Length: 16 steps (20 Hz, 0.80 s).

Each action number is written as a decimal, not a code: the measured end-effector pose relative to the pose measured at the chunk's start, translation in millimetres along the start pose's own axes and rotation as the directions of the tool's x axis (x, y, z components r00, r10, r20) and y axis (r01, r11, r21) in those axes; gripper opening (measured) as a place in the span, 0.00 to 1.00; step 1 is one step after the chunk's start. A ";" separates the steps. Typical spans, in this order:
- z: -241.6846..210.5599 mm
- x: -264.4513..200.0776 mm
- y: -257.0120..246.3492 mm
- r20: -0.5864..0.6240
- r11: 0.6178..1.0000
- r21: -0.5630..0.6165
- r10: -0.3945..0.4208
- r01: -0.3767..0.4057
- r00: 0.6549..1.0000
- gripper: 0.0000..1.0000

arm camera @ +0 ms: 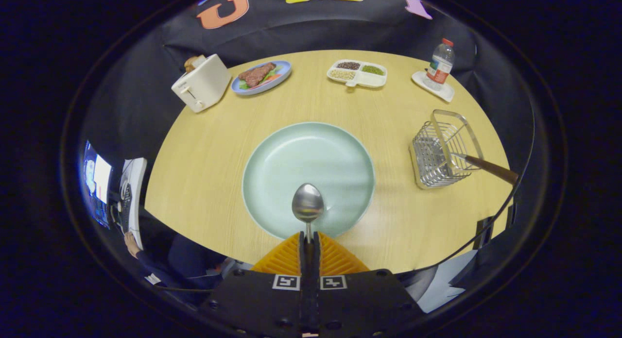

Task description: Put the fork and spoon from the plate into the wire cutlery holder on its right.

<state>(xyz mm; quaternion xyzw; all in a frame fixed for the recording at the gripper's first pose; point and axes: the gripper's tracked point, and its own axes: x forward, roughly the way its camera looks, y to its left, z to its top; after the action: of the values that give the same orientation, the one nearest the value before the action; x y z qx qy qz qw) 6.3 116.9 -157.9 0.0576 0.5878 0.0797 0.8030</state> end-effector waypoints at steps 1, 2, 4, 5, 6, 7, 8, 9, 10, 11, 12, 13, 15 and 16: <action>1.9 -11.3 -6.9 0.010 1.000 0.000 -0.002 0.002 1.000 0.00; 4.1 -21.5 -15.8 0.017 1.000 0.001 -0.008 0.008 1.000 0.00; 12.0 -43.8 -37.6 0.044 0.999 0.016 -0.030 0.029 0.999 0.00; 15.5 -53.8 -49.4 0.056 0.999 0.027 -0.043 0.041 0.998 0.00; 18.9 -64.6 -61.6 0.067 0.998 0.038 -0.057 0.054 0.996 0.00; 22.3 -75.5 -73.9 0.079 0.996 0.048 -0.073 0.070 0.994 0.00; 26.6 -84.0 -86.2 0.090 0.995 0.056 -0.090 0.085 0.992 0.00; 29.5 -93.0 -97.6 0.096 0.993 0.066 -0.105 0.099 0.990 0.00; 32.8 -99.9 -107.6 0.098 0.991 0.074 -0.116 0.109 0.988 0.00; 36.9 -105.4 -117.3 0.098 0.989 0.083 -0.127 0.119 0.987 0.01; 40.7 -108.7 -125.5 0.095 0.988 0.087 -0.136 0.128 0.986 0.00; 43.3 -109.9 -133.8 0.089 0.986 0.089 -0.148 0.141 0.985 0.01; 51.3 -110.5 -147.1 0.078 0.983 0.081 -0.169 0.163 0.983 0.01; 54.2 -109.8 -151.6 0.069 0.982 0.081 -0.177 0.171 0.982 0.00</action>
<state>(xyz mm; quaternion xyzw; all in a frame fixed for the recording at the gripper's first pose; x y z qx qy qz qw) 34.6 -53.2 -67.1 0.0389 0.5623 -0.0152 0.8259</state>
